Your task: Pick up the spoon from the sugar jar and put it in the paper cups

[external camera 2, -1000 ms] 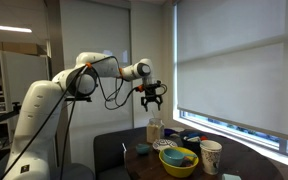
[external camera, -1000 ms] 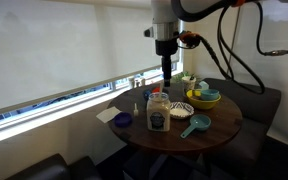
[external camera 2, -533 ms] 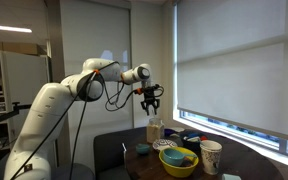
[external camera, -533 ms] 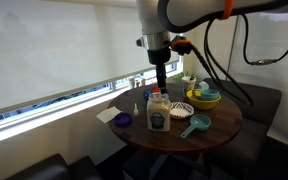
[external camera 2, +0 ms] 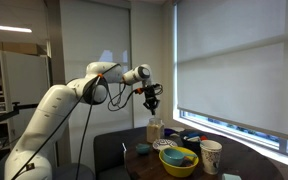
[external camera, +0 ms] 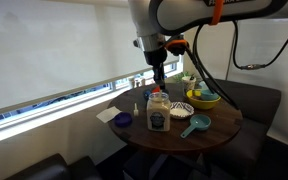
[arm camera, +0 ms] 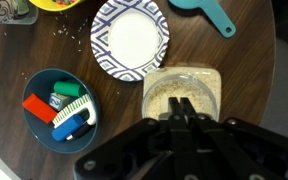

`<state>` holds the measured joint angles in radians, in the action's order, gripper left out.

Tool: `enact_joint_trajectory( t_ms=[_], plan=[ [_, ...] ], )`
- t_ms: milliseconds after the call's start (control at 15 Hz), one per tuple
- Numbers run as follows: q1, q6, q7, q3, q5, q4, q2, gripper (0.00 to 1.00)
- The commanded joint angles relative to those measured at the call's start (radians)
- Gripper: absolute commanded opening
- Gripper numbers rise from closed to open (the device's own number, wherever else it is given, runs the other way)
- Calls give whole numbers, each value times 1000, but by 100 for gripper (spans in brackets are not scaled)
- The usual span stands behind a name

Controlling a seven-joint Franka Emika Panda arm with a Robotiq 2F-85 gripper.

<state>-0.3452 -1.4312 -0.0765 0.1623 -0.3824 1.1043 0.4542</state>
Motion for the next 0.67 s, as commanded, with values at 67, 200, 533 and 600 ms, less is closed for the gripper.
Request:
enact_joint_trajectory(
  t_ms=[67, 200, 533, 600],
  plan=[
    [-40, 78, 17, -25, -37, -114, 62, 1],
    [-34, 69, 7, -16, -31, -111, 54, 1],
    [32, -50, -30, 9, 66, -23, -44, 1],
    [51, -86, -51, 15, 99, -1, -65, 1]
  ],
)
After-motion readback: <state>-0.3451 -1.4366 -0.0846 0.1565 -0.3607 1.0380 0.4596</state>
